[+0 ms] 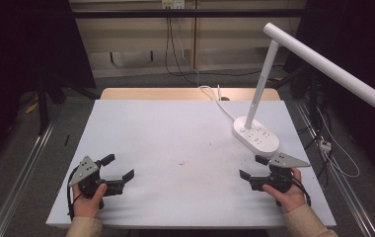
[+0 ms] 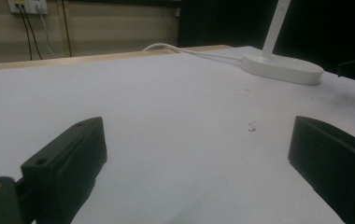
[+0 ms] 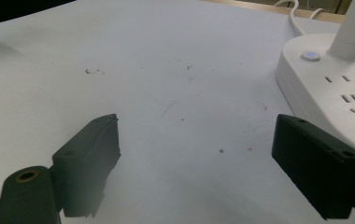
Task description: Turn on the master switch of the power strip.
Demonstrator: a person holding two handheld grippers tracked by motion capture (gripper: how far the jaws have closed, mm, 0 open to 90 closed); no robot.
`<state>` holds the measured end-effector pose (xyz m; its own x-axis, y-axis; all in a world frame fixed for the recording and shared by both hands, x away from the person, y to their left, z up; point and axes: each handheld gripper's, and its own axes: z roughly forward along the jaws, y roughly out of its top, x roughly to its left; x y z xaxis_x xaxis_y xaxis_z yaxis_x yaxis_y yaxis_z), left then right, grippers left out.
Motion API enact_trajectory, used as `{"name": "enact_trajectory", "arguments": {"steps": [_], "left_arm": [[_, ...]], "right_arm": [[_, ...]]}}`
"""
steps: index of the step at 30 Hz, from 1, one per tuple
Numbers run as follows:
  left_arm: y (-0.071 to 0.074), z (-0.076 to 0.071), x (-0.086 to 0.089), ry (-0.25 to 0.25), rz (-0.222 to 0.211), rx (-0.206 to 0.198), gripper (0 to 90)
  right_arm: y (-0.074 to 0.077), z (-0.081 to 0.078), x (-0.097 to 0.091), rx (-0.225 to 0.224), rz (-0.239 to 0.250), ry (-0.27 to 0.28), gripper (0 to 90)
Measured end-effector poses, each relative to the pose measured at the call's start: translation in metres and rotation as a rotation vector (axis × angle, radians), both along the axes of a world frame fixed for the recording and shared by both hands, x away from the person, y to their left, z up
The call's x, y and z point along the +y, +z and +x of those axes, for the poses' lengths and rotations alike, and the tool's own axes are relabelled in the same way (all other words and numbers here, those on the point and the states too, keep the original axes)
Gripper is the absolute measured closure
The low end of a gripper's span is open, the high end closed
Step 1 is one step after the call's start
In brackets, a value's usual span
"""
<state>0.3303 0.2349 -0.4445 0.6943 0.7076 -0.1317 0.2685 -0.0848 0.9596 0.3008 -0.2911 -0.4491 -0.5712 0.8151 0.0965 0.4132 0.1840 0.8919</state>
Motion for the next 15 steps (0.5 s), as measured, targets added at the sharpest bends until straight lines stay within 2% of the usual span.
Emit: {"name": "enact_trajectory", "arguments": {"steps": [7,15], "left_arm": [[0.0,-0.0003,-0.0004,0.0,0.003,0.002,4.1],[-0.0002,-0.0006,-0.0002,0.001,0.003,0.004,4.1]], "right_arm": [[0.0,-0.004,-0.0024,-0.011,-0.005,-0.007,15.1],[-0.0022,-0.0083,-0.0042,-0.002,-0.006,-0.006,14.9]]}}
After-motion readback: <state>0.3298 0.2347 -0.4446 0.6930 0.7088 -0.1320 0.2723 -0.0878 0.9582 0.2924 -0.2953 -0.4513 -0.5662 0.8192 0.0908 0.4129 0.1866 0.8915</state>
